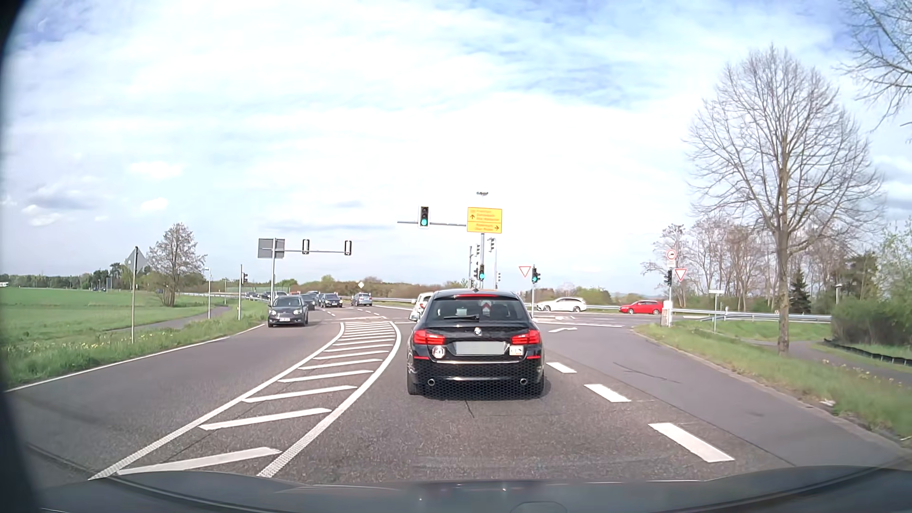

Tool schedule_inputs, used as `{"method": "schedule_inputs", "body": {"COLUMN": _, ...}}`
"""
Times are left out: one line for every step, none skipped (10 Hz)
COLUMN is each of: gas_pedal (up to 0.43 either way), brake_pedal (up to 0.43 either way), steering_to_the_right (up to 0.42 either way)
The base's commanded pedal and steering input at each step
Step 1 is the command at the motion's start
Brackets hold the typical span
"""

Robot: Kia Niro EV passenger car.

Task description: Follow the waypoints while adhering to traffic rules and regulations

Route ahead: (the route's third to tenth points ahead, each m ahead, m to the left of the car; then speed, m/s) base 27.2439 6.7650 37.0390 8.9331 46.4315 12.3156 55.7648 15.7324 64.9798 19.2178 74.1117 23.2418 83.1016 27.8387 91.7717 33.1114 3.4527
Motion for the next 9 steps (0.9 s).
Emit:
{"method": "schedule_inputs", "body": {"gas_pedal": 0.240, "brake_pedal": 0.000, "steering_to_the_right": -0.011}}
{"method": "schedule_inputs", "body": {"gas_pedal": 0.240, "brake_pedal": 0.000, "steering_to_the_right": -0.010}}
{"method": "schedule_inputs", "body": {"gas_pedal": 0.240, "brake_pedal": 0.000, "steering_to_the_right": -0.010}}
{"method": "schedule_inputs", "body": {"gas_pedal": 0.248, "brake_pedal": 0.000, "steering_to_the_right": -0.010}}
{"method": "schedule_inputs", "body": {"gas_pedal": 0.260, "brake_pedal": 0.000, "steering_to_the_right": -0.010}}
{"method": "schedule_inputs", "body": {"gas_pedal": 0.260, "brake_pedal": 0.000, "steering_to_the_right": -0.010}}
{"method": "schedule_inputs", "body": {"gas_pedal": 0.280, "brake_pedal": 0.000, "steering_to_the_right": -0.014}}
{"method": "schedule_inputs", "body": {"gas_pedal": 0.287, "brake_pedal": 0.000, "steering_to_the_right": -0.021}}
{"method": "schedule_inputs", "body": {"gas_pedal": 0.299, "brake_pedal": 0.000, "steering_to_the_right": -0.028}}
